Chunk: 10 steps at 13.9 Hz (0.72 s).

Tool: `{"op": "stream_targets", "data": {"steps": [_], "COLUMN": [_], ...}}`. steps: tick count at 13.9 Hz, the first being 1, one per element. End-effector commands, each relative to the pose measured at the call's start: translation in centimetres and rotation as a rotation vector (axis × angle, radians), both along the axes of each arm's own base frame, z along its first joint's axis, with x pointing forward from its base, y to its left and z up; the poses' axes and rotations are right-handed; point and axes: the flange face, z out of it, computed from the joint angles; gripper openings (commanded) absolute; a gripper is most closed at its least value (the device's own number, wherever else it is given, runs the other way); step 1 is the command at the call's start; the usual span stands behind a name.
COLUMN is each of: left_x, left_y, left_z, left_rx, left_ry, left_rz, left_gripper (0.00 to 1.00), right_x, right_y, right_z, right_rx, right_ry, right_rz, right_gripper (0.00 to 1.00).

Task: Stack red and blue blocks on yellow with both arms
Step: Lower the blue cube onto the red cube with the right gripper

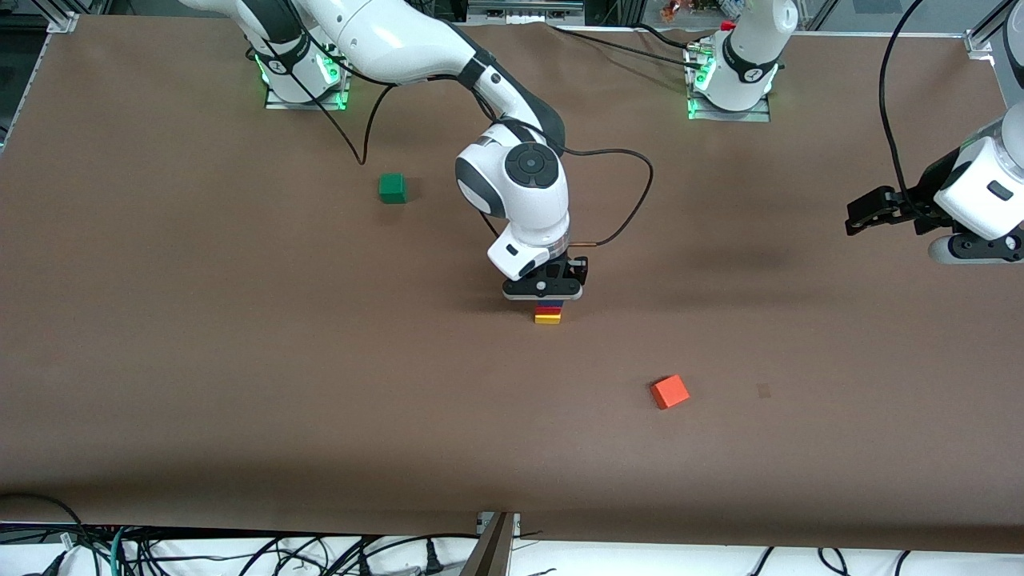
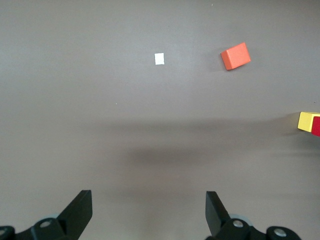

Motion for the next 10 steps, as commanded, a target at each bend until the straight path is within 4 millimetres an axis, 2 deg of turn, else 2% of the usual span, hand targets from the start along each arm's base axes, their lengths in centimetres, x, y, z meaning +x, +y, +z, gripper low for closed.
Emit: {"op": "stream_targets", "data": {"steps": [1,2,3,4,5,6,7,9,10], "left_x": [0.5,0.5,0.5,0.5,0.5,0.5,0.5,0.5,0.5], "left_y": [0.1,0.2,0.2,0.1,0.2,0.2,0.2,0.1,0.2], "left_z": [0.6,0.6,0.6,0.6,0.5,0.6,0.6,0.6,0.6], "left_rx": [-0.019,-0.019,-0.019,-0.019,-0.019,-0.019,-0.019,-0.019,-0.019], "left_ry": [-0.009,-0.008,-0.009,-0.008,-0.006,-0.008,-0.009,-0.009,-0.008], "left_rz": [-0.014,-0.013,-0.013,-0.013,-0.011,-0.011,-0.011,-0.013,-0.011], "left_gripper": [1.0,1.0,1.0,1.0,1.0,1.0,1.0,1.0,1.0], "right_x": [0.4,0.4,0.5,0.3,0.4,0.8,1.5,3.1,3.5], "right_y": [0.4,0.3,0.2,0.0,-0.5,-1.3,-2.7,-6.4,-8.7], "right_z": [0.0,0.5,1.0,1.9,3.9,7.0,9.3,15.3,17.8], "right_rx": [-0.005,-0.005,-0.002,-0.018,-0.017,-0.002,0.005,0.067,0.063], "right_ry": [-0.027,-0.027,-0.023,-0.006,0.0,0.0,0.028,0.063,0.091], "right_rz": [-0.002,-0.004,-0.011,-0.014,-0.02,-0.032,-0.056,-0.122,-0.14], "right_gripper": [0.82,0.88,1.0,1.0,1.0,1.0,1.0,1.0,1.0]}}
